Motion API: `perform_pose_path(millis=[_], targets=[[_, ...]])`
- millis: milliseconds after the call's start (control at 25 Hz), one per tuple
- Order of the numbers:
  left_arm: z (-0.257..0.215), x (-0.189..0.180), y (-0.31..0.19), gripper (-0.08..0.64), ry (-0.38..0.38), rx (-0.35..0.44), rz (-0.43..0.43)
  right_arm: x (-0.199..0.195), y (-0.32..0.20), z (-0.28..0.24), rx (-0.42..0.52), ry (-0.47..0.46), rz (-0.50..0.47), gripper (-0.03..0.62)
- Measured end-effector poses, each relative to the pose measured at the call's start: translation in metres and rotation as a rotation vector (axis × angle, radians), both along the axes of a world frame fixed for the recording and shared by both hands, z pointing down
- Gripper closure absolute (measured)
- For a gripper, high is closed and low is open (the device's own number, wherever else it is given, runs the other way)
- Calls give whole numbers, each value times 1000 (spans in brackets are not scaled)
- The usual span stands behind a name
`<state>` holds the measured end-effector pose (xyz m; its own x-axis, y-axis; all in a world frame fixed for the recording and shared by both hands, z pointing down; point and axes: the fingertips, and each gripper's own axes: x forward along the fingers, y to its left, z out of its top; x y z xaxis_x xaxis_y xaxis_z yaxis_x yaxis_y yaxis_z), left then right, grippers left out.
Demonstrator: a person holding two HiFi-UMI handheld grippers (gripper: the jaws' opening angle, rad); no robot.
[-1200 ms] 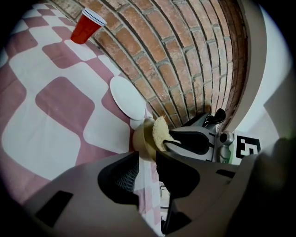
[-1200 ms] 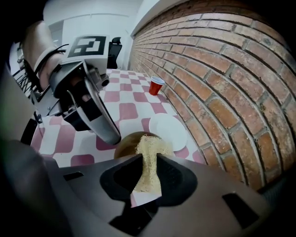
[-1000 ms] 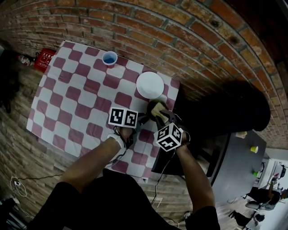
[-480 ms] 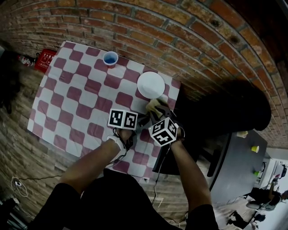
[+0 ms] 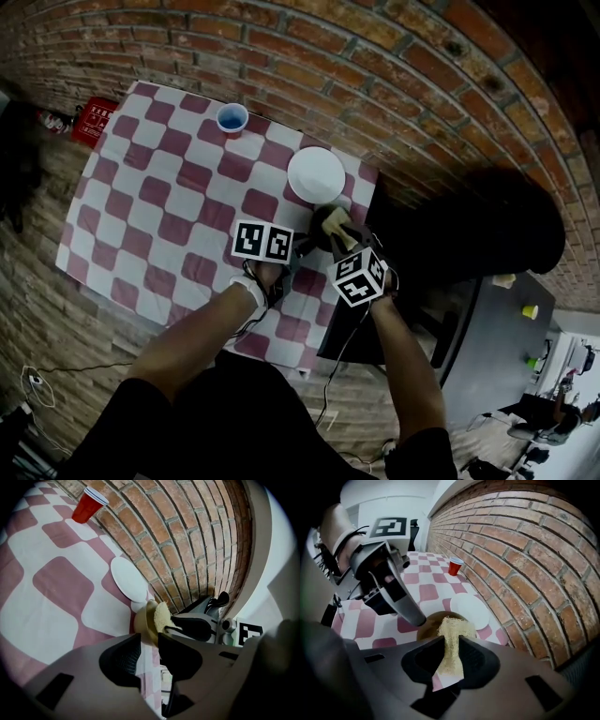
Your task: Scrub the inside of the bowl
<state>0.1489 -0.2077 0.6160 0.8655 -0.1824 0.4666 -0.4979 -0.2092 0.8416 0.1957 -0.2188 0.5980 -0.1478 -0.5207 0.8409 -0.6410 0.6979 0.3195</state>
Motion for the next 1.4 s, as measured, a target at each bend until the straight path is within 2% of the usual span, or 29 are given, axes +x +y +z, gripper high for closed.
perform_pose_path(millis=[280, 520, 760, 960, 1200, 1400], targets=[[-4, -8, -4, 436, 10, 5, -21, -32, 11, -1, 12, -28, -59, 489], [-11, -18, -3, 436, 30, 1, -53, -36, -14, 2, 5, -156, 59, 489], [-10, -16, -6, 436, 29, -4, -54, -13, -25, 2, 12, -121, 86, 489], [-5, -8, -6, 436, 27, -10, -47, 7, -9, 1, -5, -86, 73, 489], [0, -4, -5, 436, 20, -23, -42, -14, 14, 4, -19, -98, 4, 489], [2, -10, -3, 436, 14, -30, -48, -30, -3, 9, -12, -144, 27, 489]])
